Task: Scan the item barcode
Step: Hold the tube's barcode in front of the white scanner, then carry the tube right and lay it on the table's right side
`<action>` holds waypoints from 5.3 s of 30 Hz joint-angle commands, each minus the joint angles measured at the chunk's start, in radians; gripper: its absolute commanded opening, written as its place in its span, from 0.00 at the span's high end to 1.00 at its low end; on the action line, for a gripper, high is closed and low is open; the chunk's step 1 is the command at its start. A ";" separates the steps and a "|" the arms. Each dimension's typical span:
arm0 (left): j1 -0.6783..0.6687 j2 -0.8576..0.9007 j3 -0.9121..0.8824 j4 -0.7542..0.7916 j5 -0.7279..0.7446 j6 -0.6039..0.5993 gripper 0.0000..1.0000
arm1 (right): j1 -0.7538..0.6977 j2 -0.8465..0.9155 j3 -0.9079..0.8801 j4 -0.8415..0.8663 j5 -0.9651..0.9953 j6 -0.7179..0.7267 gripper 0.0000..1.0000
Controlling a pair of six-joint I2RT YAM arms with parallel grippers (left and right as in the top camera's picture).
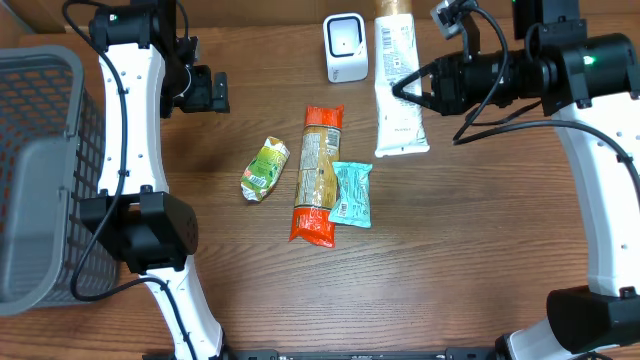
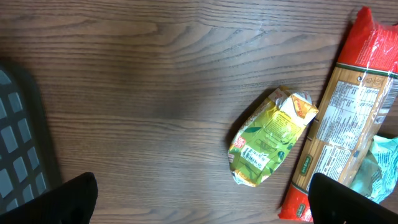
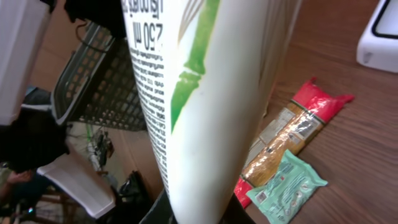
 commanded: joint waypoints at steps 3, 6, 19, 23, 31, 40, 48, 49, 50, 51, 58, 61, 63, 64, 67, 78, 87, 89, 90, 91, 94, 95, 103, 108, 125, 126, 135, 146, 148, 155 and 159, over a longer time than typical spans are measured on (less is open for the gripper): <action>-0.002 0.008 -0.003 0.001 -0.006 0.019 0.00 | 0.017 -0.030 0.039 0.121 0.042 0.149 0.97; -0.002 0.008 -0.003 0.001 -0.006 0.019 0.01 | 0.018 -0.022 0.043 0.153 0.041 0.166 0.97; -0.002 0.008 -0.003 0.001 -0.006 0.019 0.01 | 0.034 0.004 0.155 0.106 0.133 0.146 0.97; -0.002 0.008 -0.003 0.001 -0.006 0.019 0.00 | 0.080 0.004 0.172 0.095 0.400 0.131 0.97; -0.002 0.008 -0.003 0.001 -0.006 0.019 0.00 | 0.288 0.147 0.171 0.195 1.159 0.045 0.96; -0.002 0.008 -0.003 0.001 -0.006 0.019 0.00 | 0.295 0.386 0.171 0.429 1.339 -0.484 0.96; -0.002 0.008 -0.003 0.001 -0.006 0.019 0.01 | 0.288 0.507 0.171 0.629 1.343 -0.712 0.96; -0.002 0.008 -0.003 0.002 -0.006 0.019 0.00 | 0.288 0.521 0.171 0.648 1.343 -0.736 0.96; -0.002 0.008 -0.003 0.001 -0.006 0.019 0.00 | 0.288 0.539 0.171 0.673 1.344 -0.752 0.96; -0.002 0.008 -0.003 0.001 -0.006 0.019 0.00 | 0.288 0.552 0.171 0.695 1.346 -0.754 0.96; -0.002 0.008 -0.003 0.001 -0.006 0.019 0.00 | 0.288 0.645 0.171 0.875 1.441 -0.752 0.96; -0.002 0.008 -0.003 0.001 -0.006 0.019 0.01 | 0.287 0.671 0.171 0.922 1.463 -0.752 0.96; -0.002 0.008 -0.003 0.001 -0.006 0.019 0.01 | 0.285 0.678 0.170 0.941 1.470 -0.752 0.96; -0.002 0.008 -0.003 0.001 -0.006 0.019 0.00 | 0.284 0.681 0.170 0.951 1.470 -0.752 0.96; -0.002 0.008 -0.003 0.001 -0.006 0.019 0.00 | 0.284 0.688 0.170 0.956 1.470 -0.753 0.96; -0.002 0.008 -0.003 0.001 -0.006 0.019 0.00 | 0.284 0.692 0.169 0.927 1.518 -0.753 0.96; -0.002 0.008 -0.003 0.001 -0.006 0.019 0.00 | 0.286 0.690 0.169 0.925 1.560 -0.752 0.96; -0.002 0.008 -0.003 0.001 -0.006 0.019 0.00 | 0.288 0.684 0.169 0.925 1.569 -0.751 0.96; -0.002 0.008 -0.003 0.001 -0.006 0.019 0.00 | 0.289 0.676 0.169 0.923 1.573 -0.736 0.96; -0.002 0.008 -0.003 0.001 -0.006 0.019 0.00 | 0.295 0.650 0.169 0.911 1.571 -0.682 0.96; -0.002 0.008 -0.003 0.001 -0.006 0.019 0.00 | 0.303 0.588 0.169 0.845 1.538 -0.673 0.96; -0.002 0.008 -0.003 0.001 -0.006 0.019 0.00 | 0.304 0.565 0.169 0.813 1.522 -0.669 0.96; -0.002 0.008 -0.003 0.001 -0.006 0.019 0.00 | 0.297 0.383 0.169 0.555 1.262 -0.538 0.96; -0.002 0.008 -0.003 0.001 -0.006 0.019 0.01 | 0.296 0.374 0.170 0.423 1.182 -0.504 0.96; -0.002 0.008 -0.003 0.001 -0.006 0.019 0.01 | -0.086 0.243 0.125 -0.096 0.294 0.066 0.96; -0.002 0.008 -0.003 0.001 -0.006 0.019 0.00 | -0.116 0.245 0.105 -0.083 0.294 0.104 0.96; -0.002 0.008 -0.003 0.001 -0.006 0.019 0.00 | -0.375 0.250 -0.328 0.332 0.347 0.735 0.96; -0.002 0.008 -0.003 0.001 -0.006 0.019 0.00 | -0.403 0.250 -0.692 0.669 0.456 1.109 0.96; -0.002 0.008 -0.003 0.001 -0.006 0.019 0.00 | -0.405 0.250 -0.723 0.671 0.520 1.140 0.96; -0.002 0.008 -0.003 0.001 -0.006 0.019 0.00 | -0.413 0.240 -0.727 0.673 0.613 1.138 0.96; -0.002 0.008 -0.003 0.001 -0.006 0.019 0.00 | -0.428 0.229 -0.727 0.673 0.657 1.151 0.96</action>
